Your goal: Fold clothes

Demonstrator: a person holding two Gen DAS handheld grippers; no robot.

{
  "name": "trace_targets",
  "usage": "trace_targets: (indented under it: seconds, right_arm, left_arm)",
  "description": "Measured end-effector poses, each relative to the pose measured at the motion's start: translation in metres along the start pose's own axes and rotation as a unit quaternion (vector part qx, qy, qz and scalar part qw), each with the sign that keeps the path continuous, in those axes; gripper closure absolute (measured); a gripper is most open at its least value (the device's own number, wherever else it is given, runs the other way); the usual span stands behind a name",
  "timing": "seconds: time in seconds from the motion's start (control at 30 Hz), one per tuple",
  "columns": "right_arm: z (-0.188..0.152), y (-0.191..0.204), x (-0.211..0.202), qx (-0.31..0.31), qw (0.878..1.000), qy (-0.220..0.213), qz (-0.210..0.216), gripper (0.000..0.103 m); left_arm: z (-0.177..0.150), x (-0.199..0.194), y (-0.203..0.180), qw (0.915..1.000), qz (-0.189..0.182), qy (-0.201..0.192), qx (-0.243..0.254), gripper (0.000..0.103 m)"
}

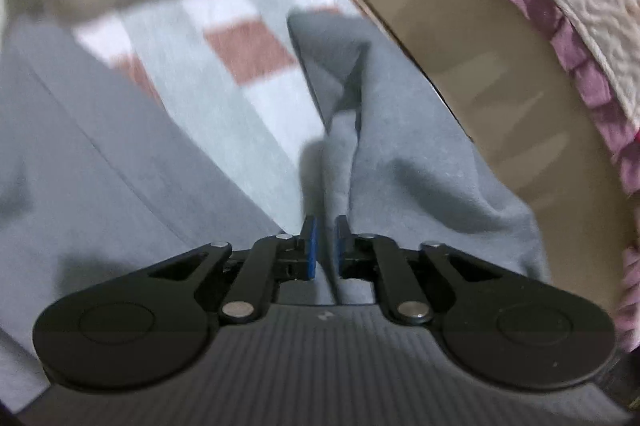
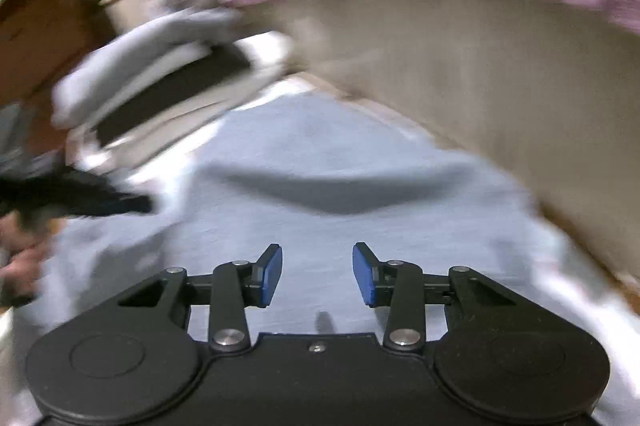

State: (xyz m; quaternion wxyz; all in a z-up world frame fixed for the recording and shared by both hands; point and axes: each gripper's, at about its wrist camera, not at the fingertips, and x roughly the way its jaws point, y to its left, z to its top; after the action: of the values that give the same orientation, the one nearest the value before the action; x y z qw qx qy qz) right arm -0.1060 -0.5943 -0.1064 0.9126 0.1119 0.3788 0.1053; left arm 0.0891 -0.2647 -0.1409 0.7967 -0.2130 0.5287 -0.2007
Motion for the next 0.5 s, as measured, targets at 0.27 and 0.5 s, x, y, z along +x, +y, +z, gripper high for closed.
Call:
trace_targets:
  seconds: [0.27, 0.5]
  right_arm:
    - [-0.034, 0.084, 0.016, -0.204, 0.975, 0.057, 0.059, 0.051]
    - [-0.045, 0.100, 0.041, -0.255, 0.963, 0.082, 0.024, 0.044]
  left_arm:
    - [0.005, 0.042, 0.005, 0.9962, -0.074, 0.025, -0.039, 0.048]
    - [0.011, 0.011, -0.071, 0.9886, -0.083, -0.054, 0.114, 0.101]
